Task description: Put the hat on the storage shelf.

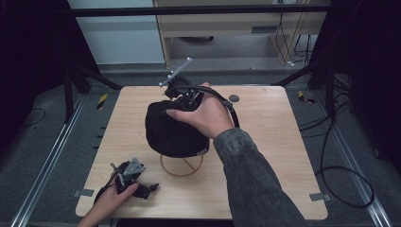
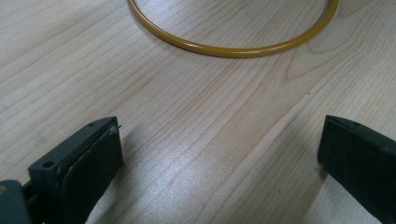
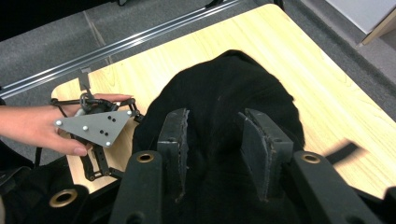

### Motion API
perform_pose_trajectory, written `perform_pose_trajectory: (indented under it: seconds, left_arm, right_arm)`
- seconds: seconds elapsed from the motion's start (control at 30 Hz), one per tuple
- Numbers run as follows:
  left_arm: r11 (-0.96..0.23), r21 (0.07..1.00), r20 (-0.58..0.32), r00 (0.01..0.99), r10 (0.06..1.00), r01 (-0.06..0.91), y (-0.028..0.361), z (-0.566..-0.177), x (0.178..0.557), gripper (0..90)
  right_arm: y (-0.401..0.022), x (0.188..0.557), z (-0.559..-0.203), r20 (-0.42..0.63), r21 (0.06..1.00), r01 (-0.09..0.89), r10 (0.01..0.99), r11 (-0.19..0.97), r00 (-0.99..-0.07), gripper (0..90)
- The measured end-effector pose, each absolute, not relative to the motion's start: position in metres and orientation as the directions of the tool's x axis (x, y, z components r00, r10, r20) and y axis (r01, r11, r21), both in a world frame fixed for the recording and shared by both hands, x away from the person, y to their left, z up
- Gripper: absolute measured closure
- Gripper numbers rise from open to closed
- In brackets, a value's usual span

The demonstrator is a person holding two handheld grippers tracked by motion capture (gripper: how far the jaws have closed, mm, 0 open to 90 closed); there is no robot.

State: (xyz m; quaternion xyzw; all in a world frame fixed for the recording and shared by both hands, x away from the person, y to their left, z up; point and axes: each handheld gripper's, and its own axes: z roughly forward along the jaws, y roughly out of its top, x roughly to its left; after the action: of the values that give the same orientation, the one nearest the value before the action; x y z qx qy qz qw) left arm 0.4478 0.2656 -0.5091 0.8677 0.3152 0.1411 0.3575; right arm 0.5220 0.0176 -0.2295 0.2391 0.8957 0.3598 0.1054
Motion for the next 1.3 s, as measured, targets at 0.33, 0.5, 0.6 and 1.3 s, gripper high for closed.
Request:
perform_pose_trajectory:
  seconds: [0.33,0.5,0.6,1.3]
  left_arm:
    - [-0.546,0.709,0.02,0.762,0.648,0.446,0.266,-0.509,0.448,0.0]
    - [-0.546,0.709,0.02,0.762,0.647,0.446,0.266,-0.509,0.448,0.0]
    - [-0.546,0.709,0.019,0.762,0.648,0.446,0.266,-0.509,0.448,0.0]
    - [-0.546,0.709,0.019,0.762,0.648,0.446,0.266,-0.509,0.448,0.0]
  right_arm:
    - [0.011,0.517,-0.226,-0.003,0.713,0.351,0.504,0.606,-0.864,59.8]
    - [0.007,0.515,-0.225,-0.004,0.719,0.352,0.51,0.599,-0.86,58.9]
    - [0.003,0.514,-0.224,0.0,0.729,0.355,0.518,0.586,-0.855,56.0]
    - [-0.018,0.508,-0.224,-0.018,0.761,0.365,0.579,0.537,-0.815,27.9]
